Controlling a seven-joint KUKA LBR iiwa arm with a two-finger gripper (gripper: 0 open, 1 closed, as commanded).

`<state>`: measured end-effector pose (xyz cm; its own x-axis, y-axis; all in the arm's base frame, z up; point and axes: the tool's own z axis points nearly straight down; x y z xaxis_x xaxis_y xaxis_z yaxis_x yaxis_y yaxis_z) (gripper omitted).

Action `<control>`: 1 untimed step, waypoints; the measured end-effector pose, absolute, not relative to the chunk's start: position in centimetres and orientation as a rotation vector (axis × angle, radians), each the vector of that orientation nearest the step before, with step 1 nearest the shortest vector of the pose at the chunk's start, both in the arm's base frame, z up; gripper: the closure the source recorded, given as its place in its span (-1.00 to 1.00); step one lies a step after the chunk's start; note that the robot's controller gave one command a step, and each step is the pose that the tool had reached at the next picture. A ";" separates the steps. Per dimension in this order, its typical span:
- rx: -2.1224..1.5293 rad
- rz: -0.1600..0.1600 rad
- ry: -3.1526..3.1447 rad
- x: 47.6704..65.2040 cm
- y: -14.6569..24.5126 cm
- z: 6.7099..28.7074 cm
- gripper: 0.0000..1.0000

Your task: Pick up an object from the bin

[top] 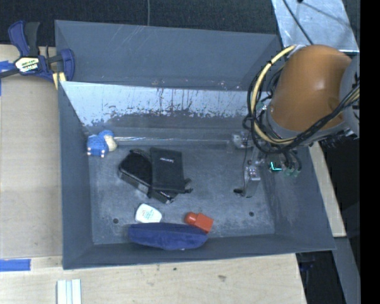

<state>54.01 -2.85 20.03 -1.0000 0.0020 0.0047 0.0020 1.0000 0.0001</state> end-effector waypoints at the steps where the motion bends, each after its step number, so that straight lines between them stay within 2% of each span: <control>1: 0.670 0.000 -3.067 52.5 -4.5 14.5 -1.00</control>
Offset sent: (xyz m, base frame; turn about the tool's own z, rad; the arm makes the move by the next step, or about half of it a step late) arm -0.0150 -0.0158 -0.0542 -0.4338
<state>52.46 -4.52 14.46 -0.9090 -0.4169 0.0022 -0.4169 0.9090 0.0007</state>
